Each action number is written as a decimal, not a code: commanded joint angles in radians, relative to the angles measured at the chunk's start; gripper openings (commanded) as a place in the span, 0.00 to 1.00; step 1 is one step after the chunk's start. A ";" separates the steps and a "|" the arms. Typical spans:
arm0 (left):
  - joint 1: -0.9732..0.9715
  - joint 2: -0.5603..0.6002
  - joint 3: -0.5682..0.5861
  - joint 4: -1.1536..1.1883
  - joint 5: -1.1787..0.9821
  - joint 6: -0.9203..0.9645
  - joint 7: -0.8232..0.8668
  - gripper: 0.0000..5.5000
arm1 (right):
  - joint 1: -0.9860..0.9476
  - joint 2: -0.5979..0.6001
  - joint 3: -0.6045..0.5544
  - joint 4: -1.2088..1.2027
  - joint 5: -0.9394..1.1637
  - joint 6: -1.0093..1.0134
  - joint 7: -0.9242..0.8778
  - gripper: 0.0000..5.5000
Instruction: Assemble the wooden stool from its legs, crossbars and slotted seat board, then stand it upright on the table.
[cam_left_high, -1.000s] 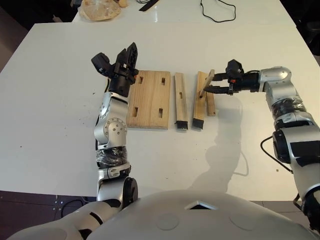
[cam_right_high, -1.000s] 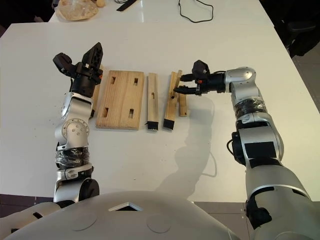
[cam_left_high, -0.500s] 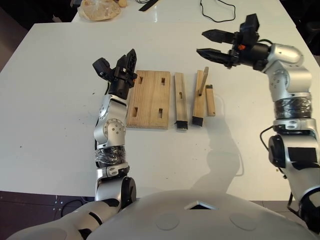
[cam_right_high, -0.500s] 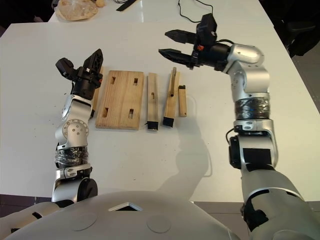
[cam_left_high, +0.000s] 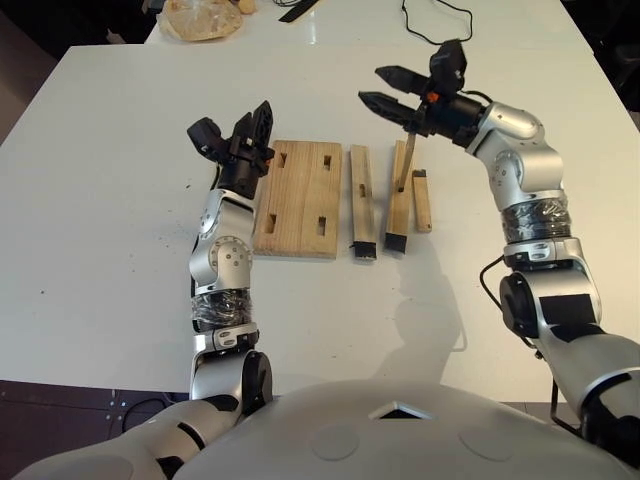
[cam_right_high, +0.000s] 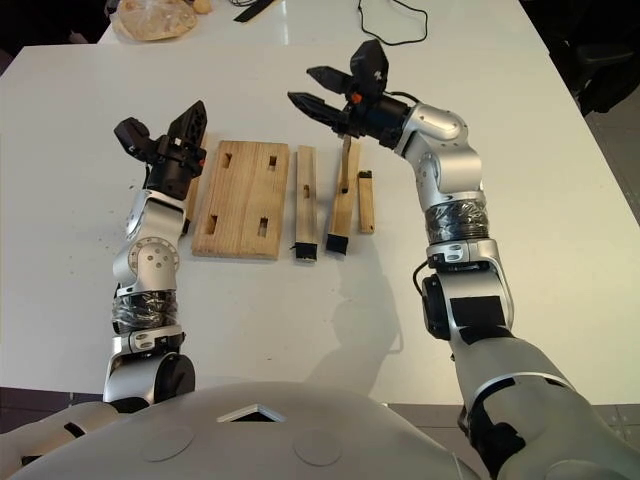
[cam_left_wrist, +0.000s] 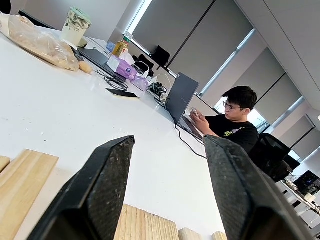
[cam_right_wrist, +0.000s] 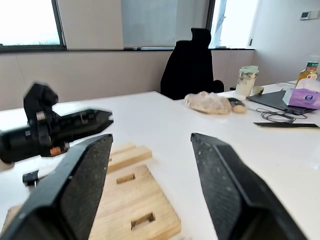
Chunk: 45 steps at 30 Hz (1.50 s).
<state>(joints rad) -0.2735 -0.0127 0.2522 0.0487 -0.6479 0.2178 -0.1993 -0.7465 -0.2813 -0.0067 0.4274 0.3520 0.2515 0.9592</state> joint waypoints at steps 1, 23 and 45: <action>-0.012 -0.010 0.002 0.023 0.011 -0.015 -0.005 0.47 | 0.015 -0.004 0.080 0.038 -0.086 -0.018 -0.006 0.53; 0.052 -0.058 0.073 -0.045 -0.048 -0.046 0.035 0.47 | 0.444 -0.126 0.192 -0.559 -0.085 0.157 -0.116 0.53; 0.130 -0.099 0.080 -0.188 -0.028 0.001 0.318 0.47 | 0.777 -0.015 0.192 -0.874 -0.221 0.548 -0.589 0.53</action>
<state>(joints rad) -0.1703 -0.0781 0.3451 -0.1067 -0.6712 0.2040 0.0939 0.0231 -0.2988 0.1675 -0.4386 0.1406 0.7730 0.3913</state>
